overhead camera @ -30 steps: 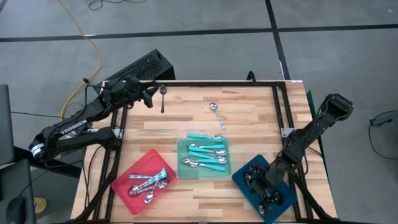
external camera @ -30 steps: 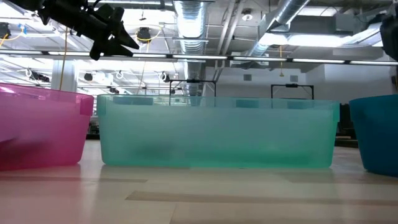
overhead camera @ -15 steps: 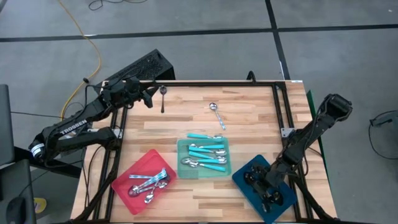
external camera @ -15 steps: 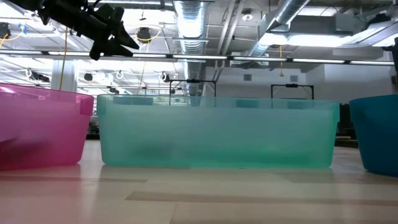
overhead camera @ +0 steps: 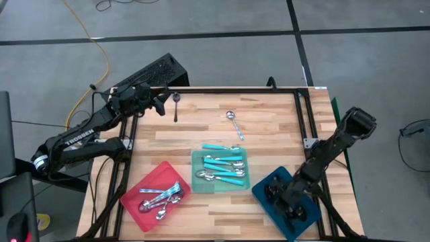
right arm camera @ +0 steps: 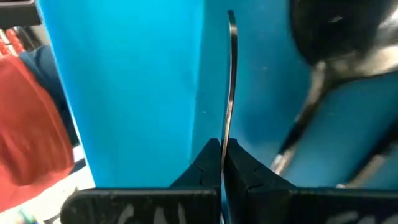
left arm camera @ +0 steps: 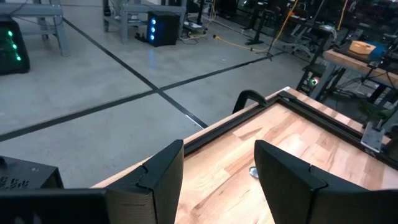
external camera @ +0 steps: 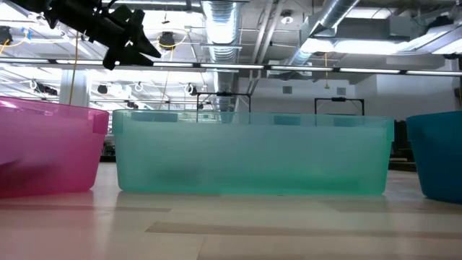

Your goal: Sort silverware by color (type)

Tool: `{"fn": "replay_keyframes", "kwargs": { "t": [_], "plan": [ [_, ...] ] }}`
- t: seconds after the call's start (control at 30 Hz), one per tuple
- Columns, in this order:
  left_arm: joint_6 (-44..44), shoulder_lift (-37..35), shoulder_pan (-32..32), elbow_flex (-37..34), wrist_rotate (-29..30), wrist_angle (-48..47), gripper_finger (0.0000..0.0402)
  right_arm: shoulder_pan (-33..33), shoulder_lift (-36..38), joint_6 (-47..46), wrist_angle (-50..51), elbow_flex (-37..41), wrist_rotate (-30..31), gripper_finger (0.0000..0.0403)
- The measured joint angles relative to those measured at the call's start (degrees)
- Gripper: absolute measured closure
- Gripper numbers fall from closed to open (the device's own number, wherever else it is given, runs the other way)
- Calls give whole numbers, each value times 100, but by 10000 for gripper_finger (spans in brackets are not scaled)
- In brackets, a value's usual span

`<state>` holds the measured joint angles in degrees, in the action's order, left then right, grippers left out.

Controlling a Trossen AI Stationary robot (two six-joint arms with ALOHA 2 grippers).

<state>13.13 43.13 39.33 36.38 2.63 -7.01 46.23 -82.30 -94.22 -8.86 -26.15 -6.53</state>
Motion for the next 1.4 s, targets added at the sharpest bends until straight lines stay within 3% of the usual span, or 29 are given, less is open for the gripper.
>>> {"fn": "replay_keyframes", "kwargs": {
  "t": [0.23,0.83,1.27,1.4],
  "plan": [
    [0,-2,0,0,82,44,221,-67,-407,-69,-494,-12,-175,379],
    [0,-2,0,0,108,42,221,-106,-414,-195,-418,-7,-124,353],
    [0,-2,0,0,107,35,221,-106,-414,-318,-540,-2,-96,244],
    [0,-2,0,0,107,35,221,-149,-290,-328,-584,7,-96,232]
  ]
}}
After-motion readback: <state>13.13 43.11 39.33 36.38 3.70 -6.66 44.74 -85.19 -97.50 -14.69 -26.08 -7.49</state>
